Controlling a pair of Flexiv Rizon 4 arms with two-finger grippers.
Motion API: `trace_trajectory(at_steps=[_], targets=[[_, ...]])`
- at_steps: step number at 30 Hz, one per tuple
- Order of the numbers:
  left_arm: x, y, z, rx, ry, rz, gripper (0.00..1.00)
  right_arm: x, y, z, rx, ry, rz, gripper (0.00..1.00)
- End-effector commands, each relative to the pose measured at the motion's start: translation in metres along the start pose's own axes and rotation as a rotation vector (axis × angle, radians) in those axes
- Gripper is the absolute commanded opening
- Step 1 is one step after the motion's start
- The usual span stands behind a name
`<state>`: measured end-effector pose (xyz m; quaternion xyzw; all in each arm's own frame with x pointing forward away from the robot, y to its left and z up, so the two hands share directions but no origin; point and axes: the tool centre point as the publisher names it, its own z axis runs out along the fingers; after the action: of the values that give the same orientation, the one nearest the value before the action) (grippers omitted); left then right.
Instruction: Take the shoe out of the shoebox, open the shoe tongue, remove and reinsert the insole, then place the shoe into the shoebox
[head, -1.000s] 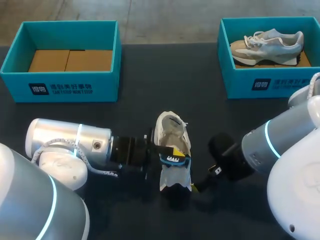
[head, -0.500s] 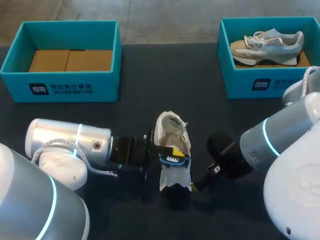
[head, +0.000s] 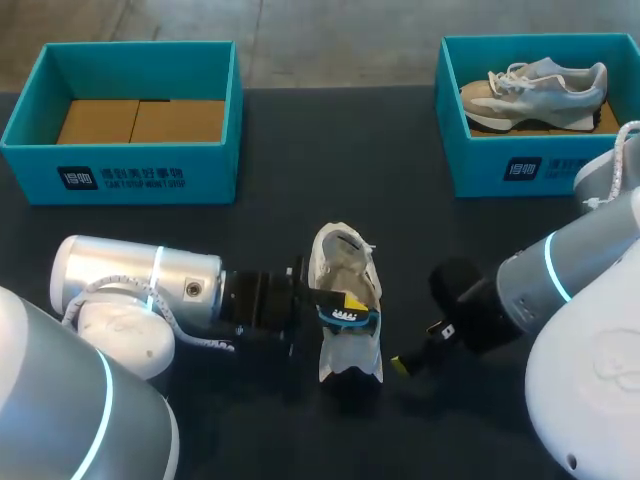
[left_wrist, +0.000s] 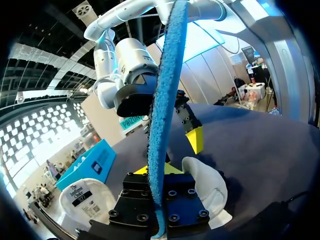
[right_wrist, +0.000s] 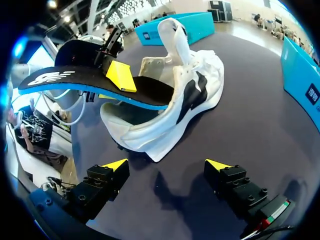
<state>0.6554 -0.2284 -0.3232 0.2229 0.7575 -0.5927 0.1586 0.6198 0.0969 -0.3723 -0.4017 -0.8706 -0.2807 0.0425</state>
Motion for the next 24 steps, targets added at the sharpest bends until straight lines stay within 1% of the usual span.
trace_trajectory(at_steps=[1,5,10,15,20,24], targets=[[-0.0016,0.0005,0.0003,-0.005,0.002,0.001,0.00,-0.0003,-0.0037,-0.0092,-0.008,-0.013,0.006,1.00],[-0.0018,0.0003,0.0002,-0.005,0.001,0.002,0.00,-0.0002,-0.0044,-0.0106,-0.010,-0.019,0.009,1.00],[-0.0015,0.0001,0.0003,-0.006,0.001,0.001,0.00,-0.0010,-0.0068,-0.0104,0.012,-0.036,0.003,1.00],[-0.0009,-0.0006,0.0013,-0.006,0.003,0.002,0.00,-0.0001,-0.0100,-0.0153,0.018,-0.052,-0.019,1.00],[-0.0008,-0.0014,0.0020,-0.007,0.004,0.003,0.00,0.0023,-0.0117,-0.0150,0.051,-0.082,-0.064,1.00],[-0.0009,-0.0025,0.0027,-0.006,0.005,0.005,0.00,0.0030,-0.0121,-0.0147,0.062,-0.089,-0.074,1.00]])
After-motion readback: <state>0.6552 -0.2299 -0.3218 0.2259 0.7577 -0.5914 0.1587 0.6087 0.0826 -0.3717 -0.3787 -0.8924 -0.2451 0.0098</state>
